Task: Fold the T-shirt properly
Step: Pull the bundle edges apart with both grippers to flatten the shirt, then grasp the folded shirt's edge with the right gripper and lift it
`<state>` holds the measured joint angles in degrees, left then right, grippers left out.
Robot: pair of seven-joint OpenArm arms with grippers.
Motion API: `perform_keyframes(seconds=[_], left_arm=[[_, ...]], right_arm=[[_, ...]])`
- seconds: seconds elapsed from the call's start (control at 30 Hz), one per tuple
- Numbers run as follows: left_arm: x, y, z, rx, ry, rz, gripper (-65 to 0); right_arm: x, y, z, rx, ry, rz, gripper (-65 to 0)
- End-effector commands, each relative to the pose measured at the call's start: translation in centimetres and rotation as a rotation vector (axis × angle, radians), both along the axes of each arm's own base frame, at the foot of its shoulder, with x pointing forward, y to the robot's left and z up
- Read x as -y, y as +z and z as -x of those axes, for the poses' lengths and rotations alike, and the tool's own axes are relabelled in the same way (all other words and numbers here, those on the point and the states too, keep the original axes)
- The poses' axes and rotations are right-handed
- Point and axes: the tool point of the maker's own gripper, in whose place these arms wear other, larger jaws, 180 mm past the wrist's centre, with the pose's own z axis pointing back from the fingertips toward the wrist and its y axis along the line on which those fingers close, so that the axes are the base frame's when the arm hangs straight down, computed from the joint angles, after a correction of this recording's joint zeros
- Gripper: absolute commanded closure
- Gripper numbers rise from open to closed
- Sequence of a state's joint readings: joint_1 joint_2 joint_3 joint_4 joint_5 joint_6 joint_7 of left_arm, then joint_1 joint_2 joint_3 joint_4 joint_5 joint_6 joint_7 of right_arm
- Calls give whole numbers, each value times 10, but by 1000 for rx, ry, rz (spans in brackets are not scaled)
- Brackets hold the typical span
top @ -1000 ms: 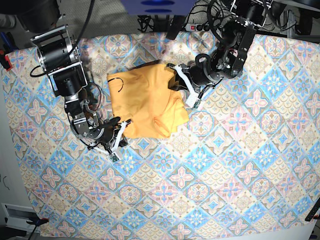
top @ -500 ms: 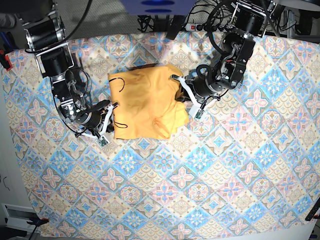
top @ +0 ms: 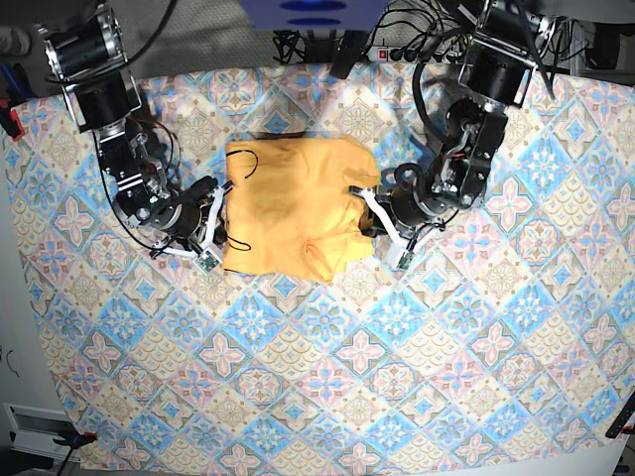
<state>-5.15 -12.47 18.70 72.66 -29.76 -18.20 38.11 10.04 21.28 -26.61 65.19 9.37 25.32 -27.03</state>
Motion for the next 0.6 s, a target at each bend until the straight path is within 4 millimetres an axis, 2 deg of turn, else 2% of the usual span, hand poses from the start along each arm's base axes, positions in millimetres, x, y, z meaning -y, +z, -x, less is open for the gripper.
perform_keyframes(seconds=[0.0, 0.13, 0.2, 0.23, 0.33, 0.37, 0.5, 0.57], left_arm=[[1, 20, -23, 73, 6, 21, -3], [4, 36, -39, 115, 4, 30, -3], [7, 47, -40, 129, -14, 29, -3], [11, 54, -38, 134, -34, 24, -3], [22, 66, -14, 126, -83, 24, -3], [22, 69, -5, 126, -86, 30, -3], [17, 77, 29, 120, -65, 50, -3], [15, 77, 48, 102, -59, 54, -3]], right_arm=[[7, 21, -19, 67, -6, -3, 0], [26, 24, -21, 73, -14, 32, 0], [39, 30, -27, 90, -57, 29, 0], [48, 36, -33, 106, -94, 20, 0], [72, 44, -43, 128, -182, 6, 0], [66, 41, -43, 120, -185, -8, 0], [51, 54, -64, 149, -183, -37, -1], [28, 51, -68, 140, -150, -58, -1]])
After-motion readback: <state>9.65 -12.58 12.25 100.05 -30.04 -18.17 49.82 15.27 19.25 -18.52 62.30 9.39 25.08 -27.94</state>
